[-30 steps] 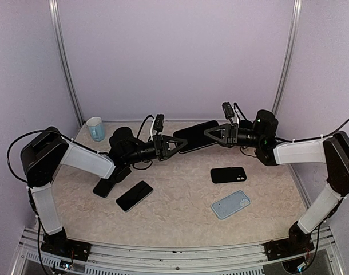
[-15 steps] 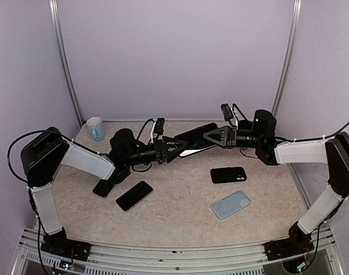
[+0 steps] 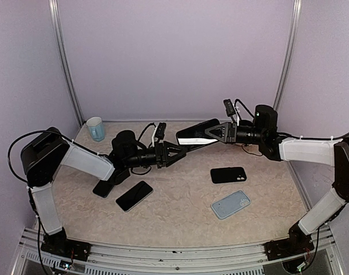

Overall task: Put the phone into the phone case
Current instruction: Press the phone with the phone case.

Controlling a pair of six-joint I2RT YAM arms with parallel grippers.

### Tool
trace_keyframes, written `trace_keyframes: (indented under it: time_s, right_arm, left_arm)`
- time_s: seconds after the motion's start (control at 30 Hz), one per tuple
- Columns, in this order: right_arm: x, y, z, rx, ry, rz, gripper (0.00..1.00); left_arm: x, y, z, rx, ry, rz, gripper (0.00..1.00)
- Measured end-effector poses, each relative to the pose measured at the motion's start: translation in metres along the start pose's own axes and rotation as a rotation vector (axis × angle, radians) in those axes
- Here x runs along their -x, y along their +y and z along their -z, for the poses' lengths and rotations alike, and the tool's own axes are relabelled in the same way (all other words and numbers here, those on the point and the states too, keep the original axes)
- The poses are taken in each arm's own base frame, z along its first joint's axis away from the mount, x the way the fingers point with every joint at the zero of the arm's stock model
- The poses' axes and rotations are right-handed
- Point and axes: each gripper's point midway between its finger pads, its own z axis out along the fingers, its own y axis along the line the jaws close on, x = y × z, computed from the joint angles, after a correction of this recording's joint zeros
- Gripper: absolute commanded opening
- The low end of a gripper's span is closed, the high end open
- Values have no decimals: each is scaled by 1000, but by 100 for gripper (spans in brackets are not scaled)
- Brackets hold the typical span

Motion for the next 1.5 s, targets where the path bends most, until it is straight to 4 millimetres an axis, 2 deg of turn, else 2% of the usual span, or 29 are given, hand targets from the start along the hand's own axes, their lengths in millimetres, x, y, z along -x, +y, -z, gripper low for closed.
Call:
trace_keyframes:
  time_s: [0.1, 0.33, 0.5, 0.57, 0.67, 0.73, 0.93, 1.03, 1.1, 1.3, 1.5]
  right_arm:
    - [-1, -1, 0, -5, 8, -1, 0]
    - [-4, -2, 0, -10, 24, 12, 0]
    - [-4, -1, 1, -15, 36, 29, 0]
    - [-4, -1, 1, -18, 44, 34, 0]
    - [-4, 3, 0, -13, 65, 34, 0]
    - [-5, 2, 3, -23, 75, 28, 0]
    - [-1, 9, 13, -47, 108, 43, 0]
    - [-1, 18, 17, -37, 130, 66, 0]
    - [-3, 23, 20, -28, 147, 76, 0]
    - [-16, 26, 24, -13, 203, 76, 0]
    - [-25, 28, 28, -2, 238, 81, 0]
  left_arm:
    - [-1, 3, 0, 10, 3, 2, 29]
    - [-1, 15, 4, 48, 16, 18, 0]
    - [-3, 15, 4, 47, 28, 9, 0]
    - [-4, 15, 5, 46, 33, 3, 20]
    - [-6, 13, 8, 46, 33, -13, 36]
    - [-4, 16, 17, 61, 25, -22, 52]
    - [12, 38, 48, 160, -6, -53, 81]
    - [21, 35, 56, 199, -4, -120, 91]
    - [28, 24, 55, 206, 11, -187, 98]
    - [47, -14, 49, 169, 53, -380, 99]
    - [43, -26, 43, 136, 150, -453, 99]
